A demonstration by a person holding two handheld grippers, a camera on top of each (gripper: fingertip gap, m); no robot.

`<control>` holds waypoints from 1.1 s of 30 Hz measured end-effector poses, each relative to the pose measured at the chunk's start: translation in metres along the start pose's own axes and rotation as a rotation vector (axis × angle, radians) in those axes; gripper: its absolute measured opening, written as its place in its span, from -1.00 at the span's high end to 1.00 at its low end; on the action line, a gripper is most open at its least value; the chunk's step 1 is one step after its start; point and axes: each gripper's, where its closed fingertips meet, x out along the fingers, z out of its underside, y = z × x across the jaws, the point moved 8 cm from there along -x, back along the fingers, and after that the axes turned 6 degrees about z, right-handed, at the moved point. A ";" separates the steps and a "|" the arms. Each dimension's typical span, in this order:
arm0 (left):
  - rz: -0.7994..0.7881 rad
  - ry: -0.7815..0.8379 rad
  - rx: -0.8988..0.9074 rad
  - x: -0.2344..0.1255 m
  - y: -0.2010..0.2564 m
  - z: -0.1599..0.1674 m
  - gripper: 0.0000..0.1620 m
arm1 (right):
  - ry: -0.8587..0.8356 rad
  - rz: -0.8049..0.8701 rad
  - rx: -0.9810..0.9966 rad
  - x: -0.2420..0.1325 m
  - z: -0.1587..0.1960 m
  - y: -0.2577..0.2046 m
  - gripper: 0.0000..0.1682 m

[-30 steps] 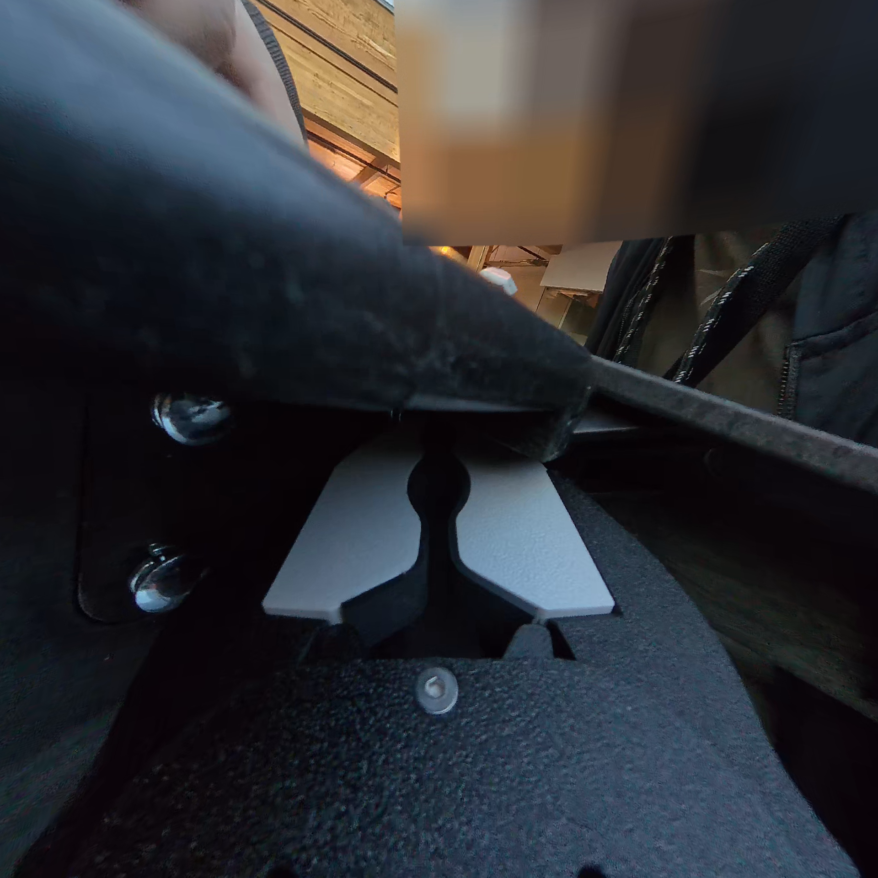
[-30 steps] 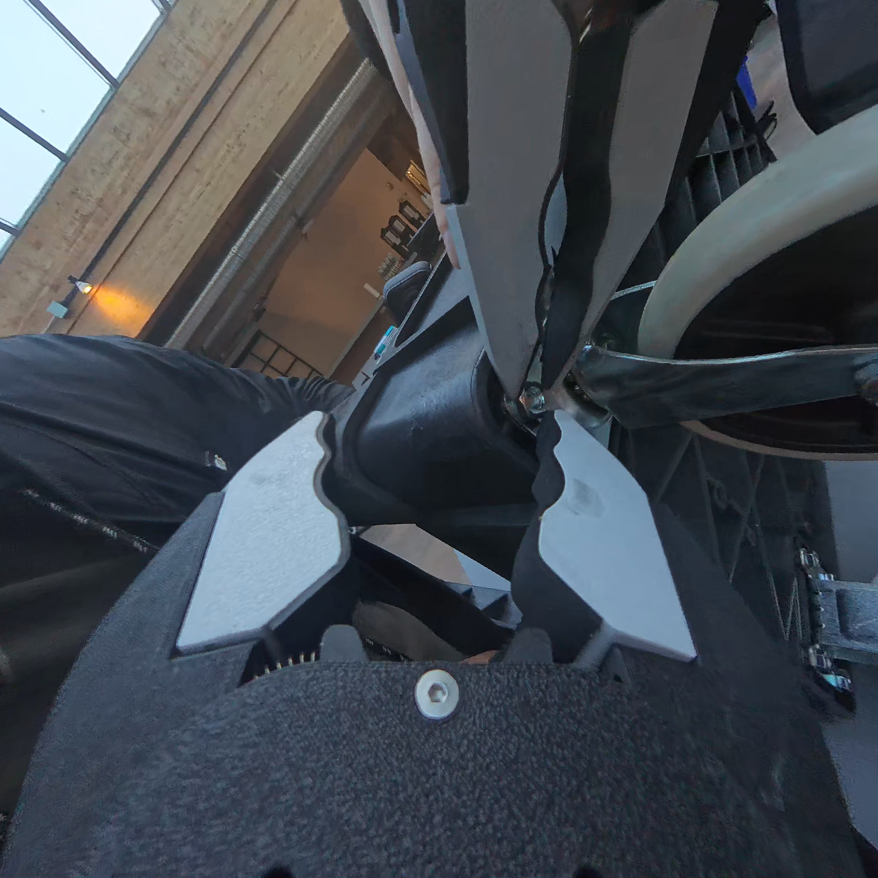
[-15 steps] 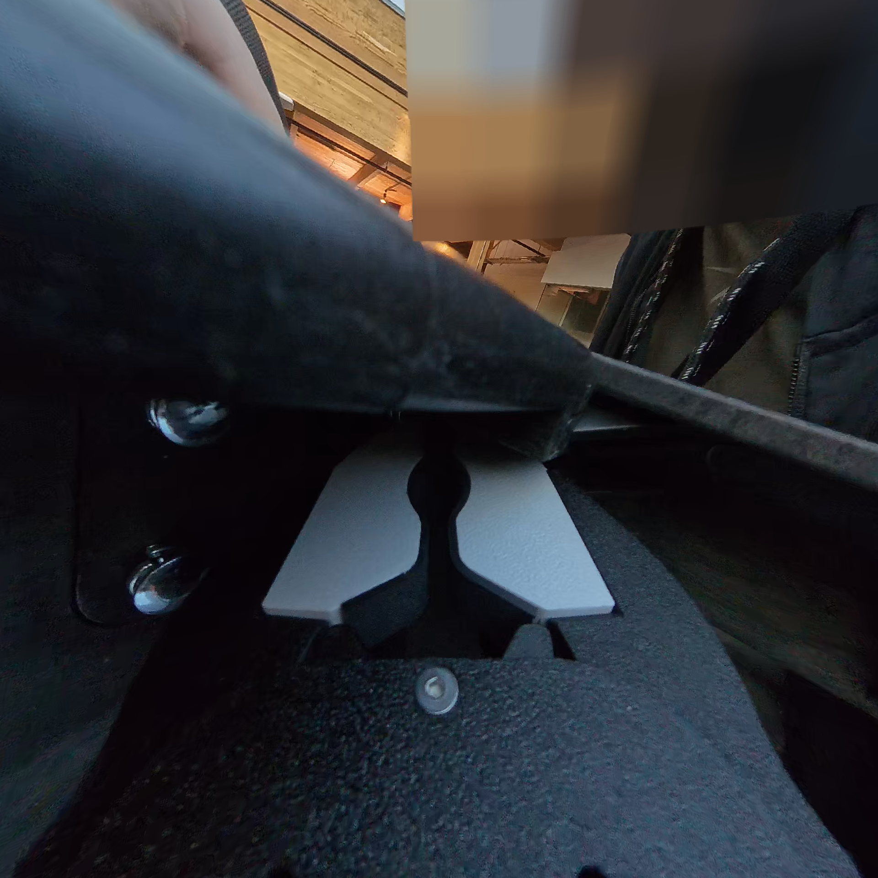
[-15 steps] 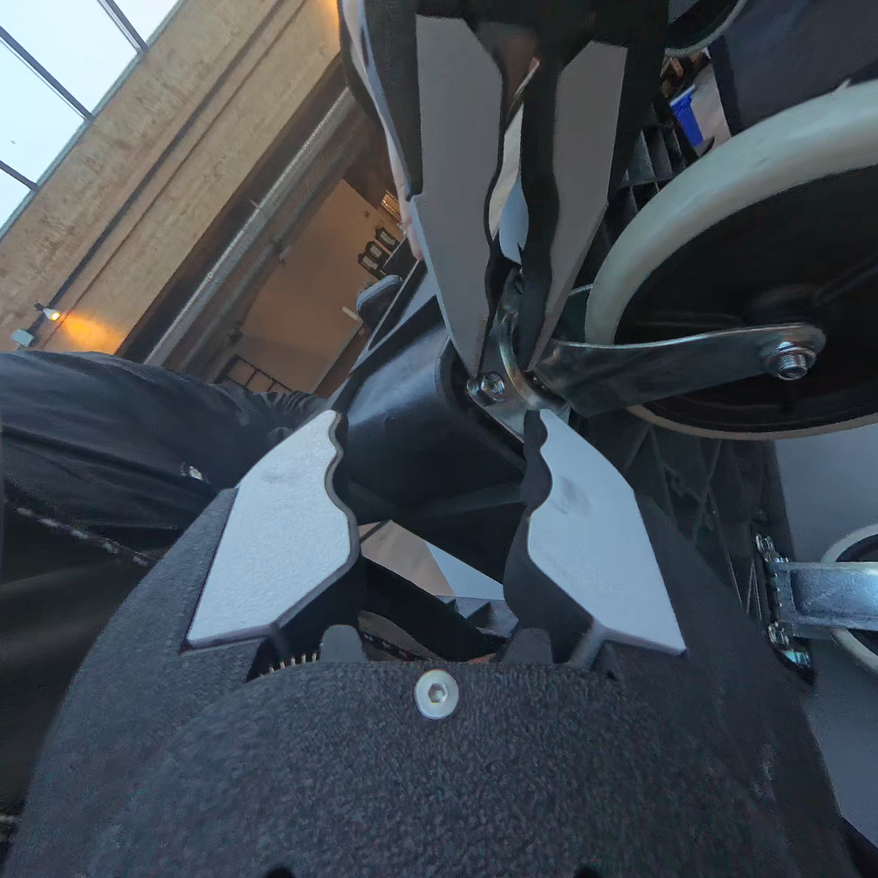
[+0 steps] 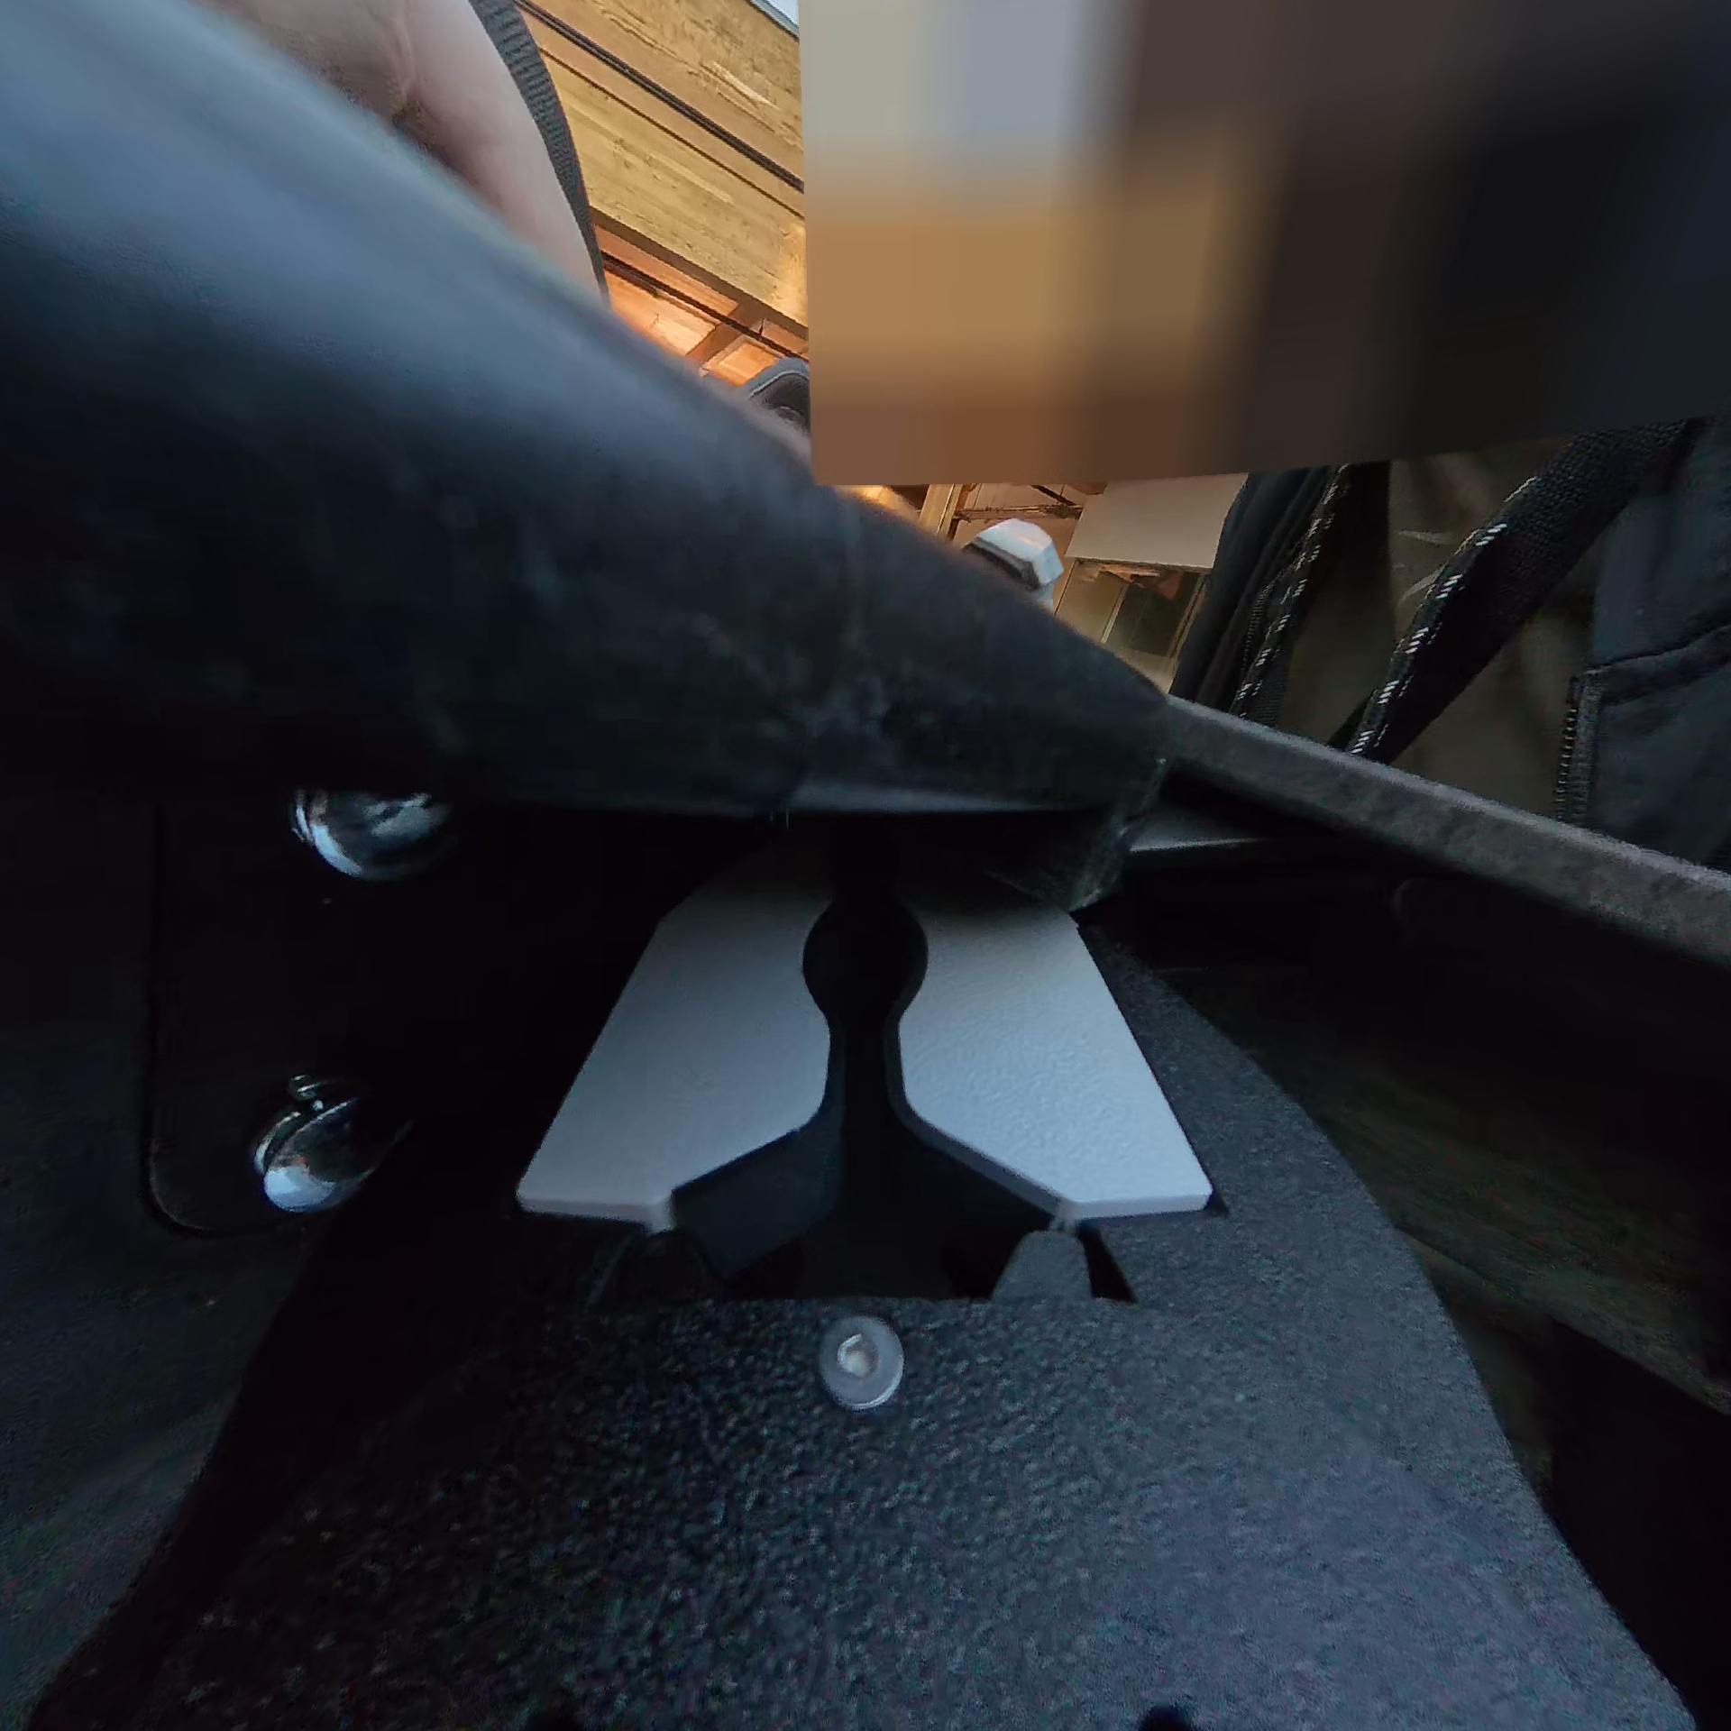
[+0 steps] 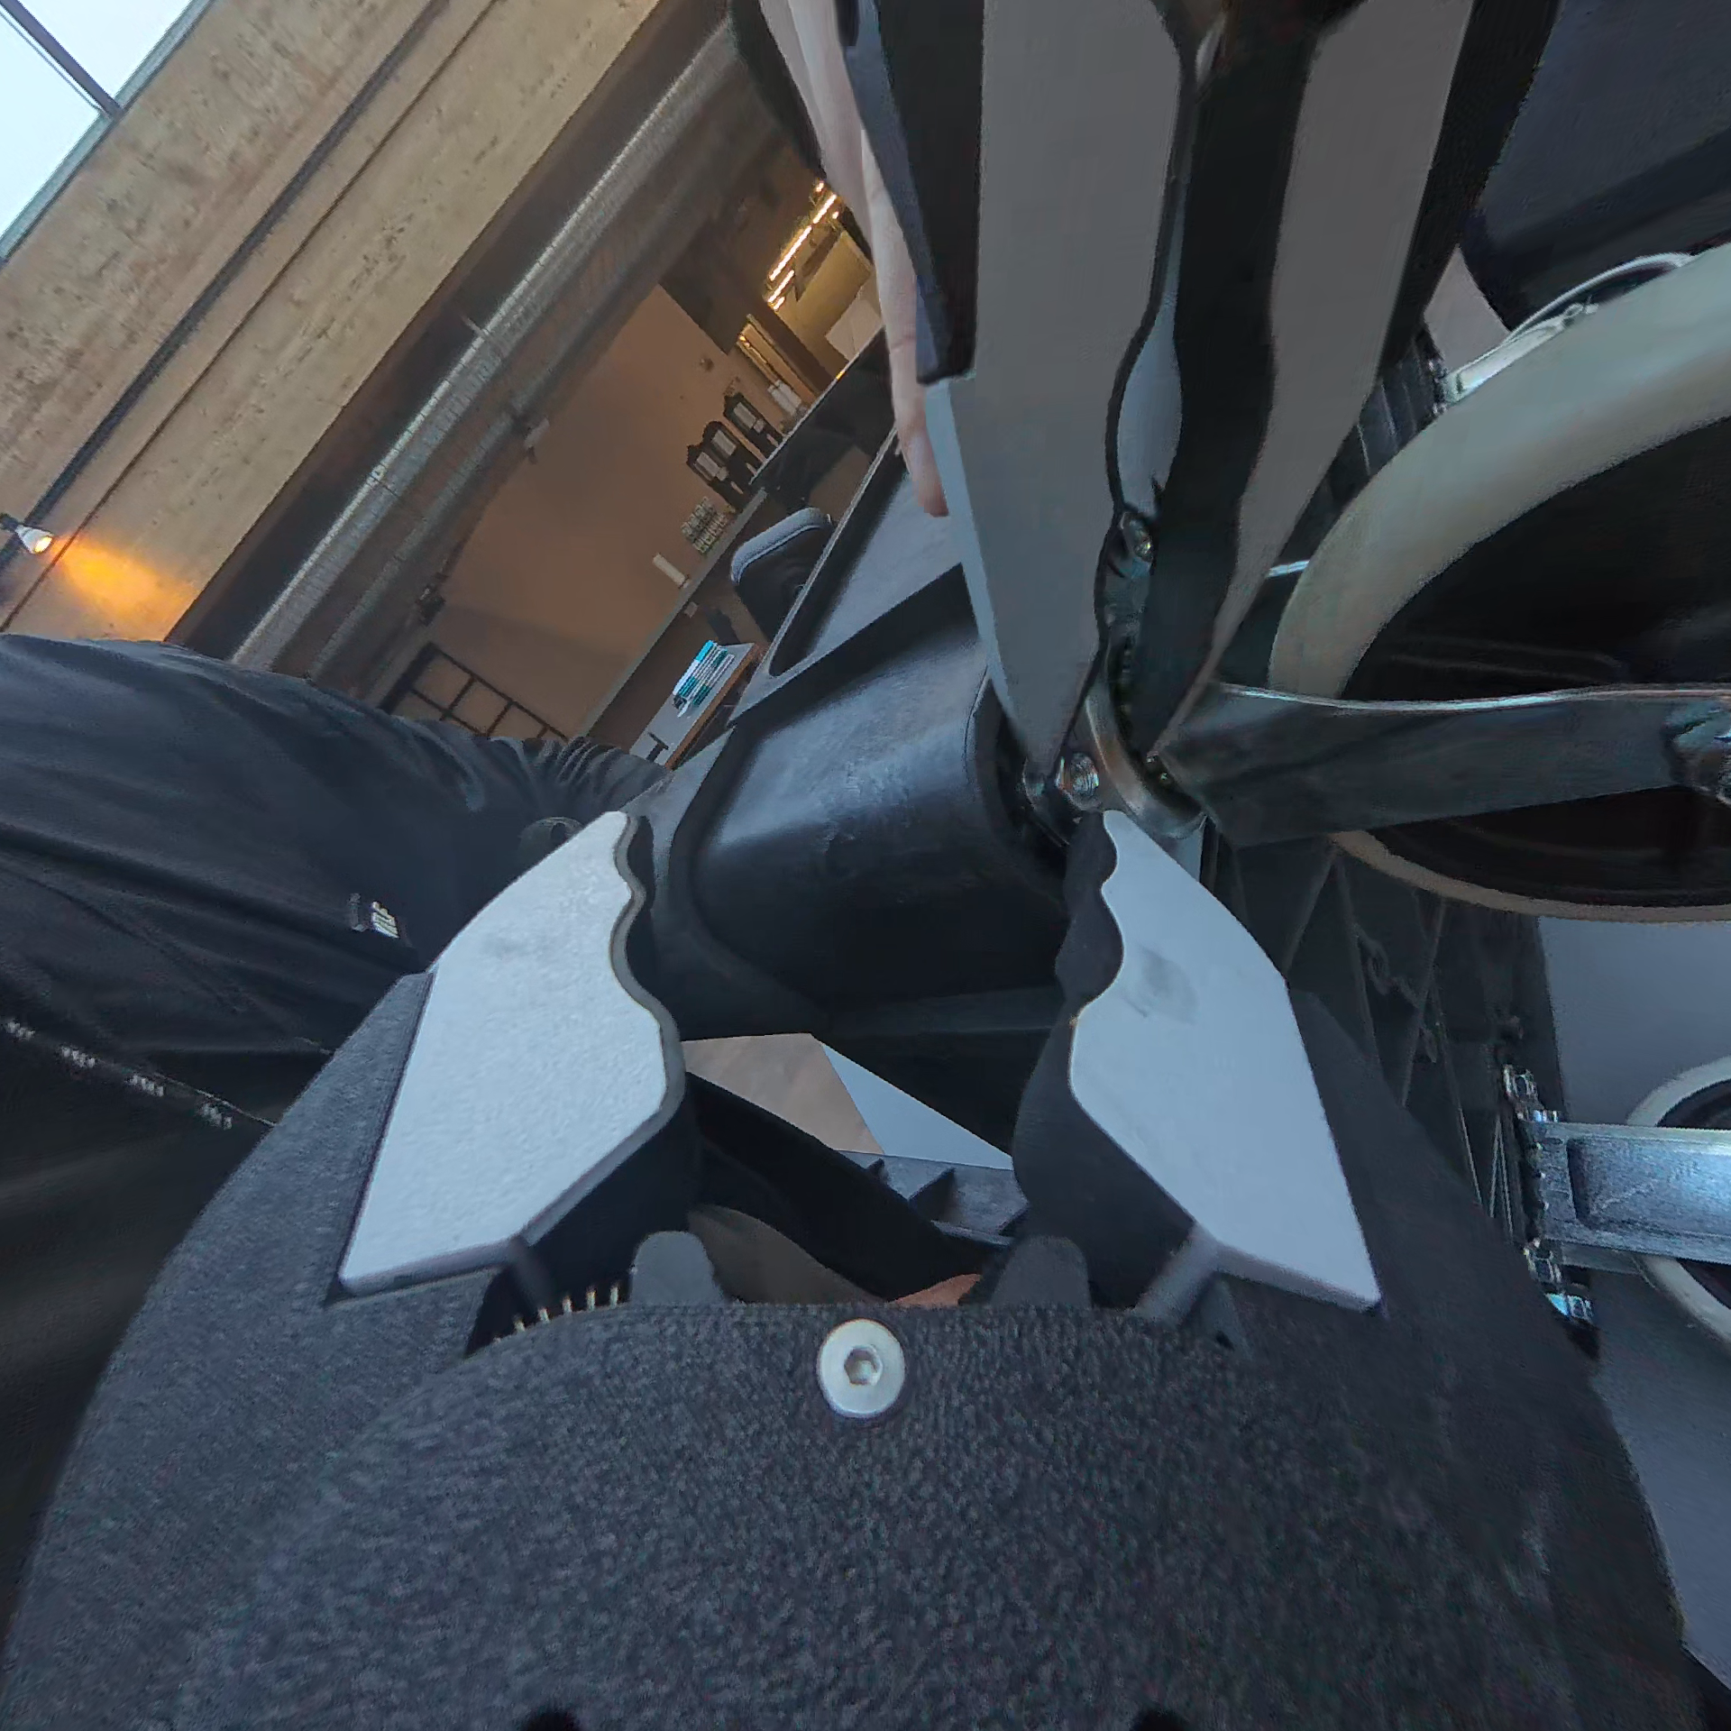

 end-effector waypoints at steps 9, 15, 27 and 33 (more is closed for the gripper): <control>-0.004 0.016 -0.008 0.000 0.001 0.001 1.00 | -0.008 0.050 -0.046 0.002 0.001 -0.007 -0.09; -0.007 0.016 -0.012 0.000 0.001 0.001 1.00 | -0.019 0.066 -0.069 0.003 0.002 -0.011 -0.15; -0.005 0.017 -0.009 0.000 0.002 0.001 1.00 | -0.035 0.095 -0.087 0.004 0.001 -0.016 -0.20; -0.004 0.018 -0.008 0.000 0.003 0.001 1.00 | -0.049 0.113 -0.110 0.006 0.001 -0.018 -0.20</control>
